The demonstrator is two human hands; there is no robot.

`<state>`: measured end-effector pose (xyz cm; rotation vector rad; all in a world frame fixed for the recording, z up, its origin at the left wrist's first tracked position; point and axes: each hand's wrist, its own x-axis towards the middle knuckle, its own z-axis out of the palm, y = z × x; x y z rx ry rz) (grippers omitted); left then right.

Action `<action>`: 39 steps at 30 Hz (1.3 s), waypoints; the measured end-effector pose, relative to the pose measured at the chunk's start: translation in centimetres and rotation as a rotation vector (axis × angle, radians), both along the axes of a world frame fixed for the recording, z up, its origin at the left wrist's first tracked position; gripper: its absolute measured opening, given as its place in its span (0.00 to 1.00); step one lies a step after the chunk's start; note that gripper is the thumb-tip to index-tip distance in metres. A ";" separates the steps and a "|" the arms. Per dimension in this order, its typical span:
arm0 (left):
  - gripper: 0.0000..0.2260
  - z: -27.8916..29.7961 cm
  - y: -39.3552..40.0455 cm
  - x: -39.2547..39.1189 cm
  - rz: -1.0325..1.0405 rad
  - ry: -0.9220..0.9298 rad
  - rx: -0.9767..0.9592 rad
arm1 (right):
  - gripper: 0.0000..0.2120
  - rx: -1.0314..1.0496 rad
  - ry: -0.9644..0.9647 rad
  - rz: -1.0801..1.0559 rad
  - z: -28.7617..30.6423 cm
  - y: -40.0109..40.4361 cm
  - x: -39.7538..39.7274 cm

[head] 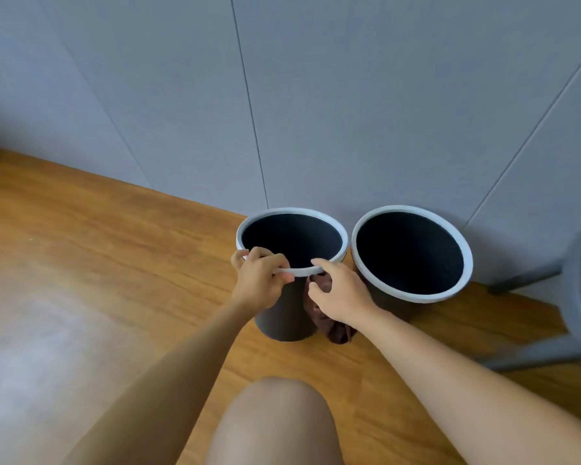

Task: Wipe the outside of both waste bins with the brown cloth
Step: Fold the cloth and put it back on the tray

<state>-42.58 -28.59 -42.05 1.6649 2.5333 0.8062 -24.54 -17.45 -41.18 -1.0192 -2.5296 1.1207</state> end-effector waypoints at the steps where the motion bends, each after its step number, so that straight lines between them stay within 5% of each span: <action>1: 0.05 -0.9 0.0 0.0 0.010 0.003 0.016 | 0.28 -0.001 -0.003 -0.011 -0.8 0.0 -0.1; 14: 0.06 -5.0 1.9 0.1 0.102 -0.104 -0.080 | 0.32 -0.104 0.073 -0.081 -3.7 0.0 -0.9; 18: 0.11 -0.6 1.4 2.0 0.013 -0.155 0.116 | 0.31 -0.060 0.238 -0.139 0.5 -0.9 1.8; 20: 0.08 3.7 0.9 4.0 -0.055 -0.361 0.154 | 0.31 -0.030 0.335 -0.184 3.6 -1.2 3.7; 24: 0.19 12.7 0.4 9.3 -0.346 -0.884 -0.035 | 0.37 0.109 0.482 -0.209 10.2 -1.9 7.6; 29: 0.13 19.9 3.1 17.0 -0.434 -1.044 0.191 | 0.44 0.128 0.523 -0.077 17.3 -2.1 14.1; 34: 0.17 25.8 9.6 21.4 -0.631 -1.251 0.266 | 0.36 0.024 0.755 -0.239 25.0 3.2 20.9; 39: 0.25 32.0 15.3 26.8 -0.835 -1.541 0.181 | 0.23 0.083 0.571 -0.366 33.5 7.1 27.7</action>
